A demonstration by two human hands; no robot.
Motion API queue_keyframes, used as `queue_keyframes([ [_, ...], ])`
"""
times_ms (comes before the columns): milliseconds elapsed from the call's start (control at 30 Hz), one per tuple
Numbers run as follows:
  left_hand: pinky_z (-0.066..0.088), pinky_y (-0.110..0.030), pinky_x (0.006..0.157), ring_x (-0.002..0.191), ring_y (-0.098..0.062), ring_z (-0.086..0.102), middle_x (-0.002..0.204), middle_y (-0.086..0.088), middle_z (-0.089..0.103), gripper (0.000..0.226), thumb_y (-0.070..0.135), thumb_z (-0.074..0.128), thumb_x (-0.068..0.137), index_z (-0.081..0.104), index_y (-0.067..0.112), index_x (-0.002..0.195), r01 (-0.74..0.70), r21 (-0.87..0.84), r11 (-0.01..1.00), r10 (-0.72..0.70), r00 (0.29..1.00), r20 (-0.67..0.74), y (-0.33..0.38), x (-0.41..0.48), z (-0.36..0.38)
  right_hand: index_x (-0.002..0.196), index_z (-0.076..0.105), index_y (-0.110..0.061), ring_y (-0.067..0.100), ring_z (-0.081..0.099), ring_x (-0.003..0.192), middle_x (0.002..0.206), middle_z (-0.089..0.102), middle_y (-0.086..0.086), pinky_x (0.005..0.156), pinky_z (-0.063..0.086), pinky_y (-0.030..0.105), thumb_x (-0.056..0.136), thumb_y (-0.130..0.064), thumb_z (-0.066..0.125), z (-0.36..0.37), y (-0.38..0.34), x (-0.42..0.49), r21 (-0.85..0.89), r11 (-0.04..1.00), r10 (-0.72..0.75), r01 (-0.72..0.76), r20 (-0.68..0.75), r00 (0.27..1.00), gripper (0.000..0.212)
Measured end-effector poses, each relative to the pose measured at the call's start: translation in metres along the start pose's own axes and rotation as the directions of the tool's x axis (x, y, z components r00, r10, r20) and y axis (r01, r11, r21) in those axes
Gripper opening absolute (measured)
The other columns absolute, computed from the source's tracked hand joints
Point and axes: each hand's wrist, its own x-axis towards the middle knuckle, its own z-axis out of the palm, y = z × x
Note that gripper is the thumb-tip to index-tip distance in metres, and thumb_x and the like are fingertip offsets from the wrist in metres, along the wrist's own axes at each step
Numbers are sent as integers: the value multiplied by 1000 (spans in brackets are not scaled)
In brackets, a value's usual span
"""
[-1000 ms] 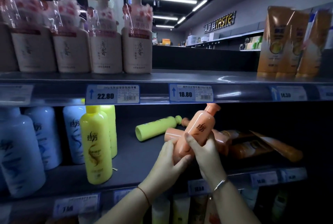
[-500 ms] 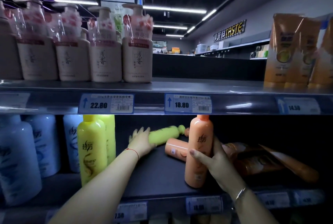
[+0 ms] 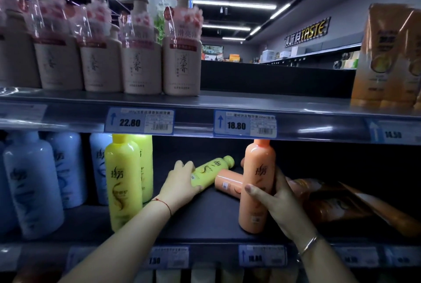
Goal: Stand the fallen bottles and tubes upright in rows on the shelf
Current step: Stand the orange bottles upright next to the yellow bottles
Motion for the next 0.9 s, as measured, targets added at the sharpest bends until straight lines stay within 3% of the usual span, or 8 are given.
queue_keyframes([
  [133,45,-37,89,99,-22,43,106,1,37,53,55,68,72,41,24,106,-6,75,997,8,999,-33,2,-40,-7,132,49,-34,12,63,113,121,68,-6,101,49,45,61,-46,82,-1,2,-1,0,1000,-4,4,18,1000,78],
  [233,45,-32,83,93,-18,49,100,3,44,46,64,54,80,45,21,96,73,-68,995,-74,997,-15,4,-46,-17,130,50,-32,12,65,110,119,69,-6,99,50,46,62,-44,83,0,1,-3,-8,1000,-20,20,5,1000,76],
  [333,41,-23,63,83,-11,54,96,7,59,50,63,57,80,50,17,100,198,-155,968,-178,975,133,2,-32,-27,134,47,-31,10,64,111,121,68,-7,100,50,45,68,-35,84,1,1,-4,1,1000,-20,19,16,1000,76],
  [467,43,-24,63,89,-13,59,103,3,63,78,72,69,60,59,14,111,264,-97,960,-224,926,304,-1,-22,-29,139,41,-36,11,59,119,129,63,-6,104,46,47,64,-46,83,1,-4,-9,-12,1000,-19,19,32,999,86],
  [533,43,-25,60,87,-16,60,103,0,63,77,69,70,61,59,12,112,285,-59,957,-249,908,338,3,-21,-32,139,40,-37,12,58,121,131,62,-6,105,45,48,62,-49,82,1,-4,-10,-10,1000,-21,21,37,999,89],
  [767,38,-24,55,81,-16,53,102,-3,53,58,49,64,78,51,8,117,317,-194,928,-272,935,229,9,-33,-17,139,41,-32,8,62,115,126,65,-9,104,47,44,66,-40,84,4,-8,-13,-24,1000,-16,17,20,1000,85],
  [833,45,-26,65,91,-19,53,109,-4,49,58,46,64,80,47,9,121,256,-291,922,-225,965,136,4,-40,-13,139,41,-33,9,61,116,126,65,-9,104,47,44,62,-46,81,4,-7,-12,-2,1000,-18,18,19,1000,88],
  [900,46,-38,93,107,-23,51,115,0,42,63,50,61,81,41,14,127,181,-359,916,-166,983,71,-3,-47,-7,139,41,-34,10,60,117,127,64,-8,104,47,45,61,-49,81,4,-7,-14,-2,1000,-26,26,23,999,90],
])
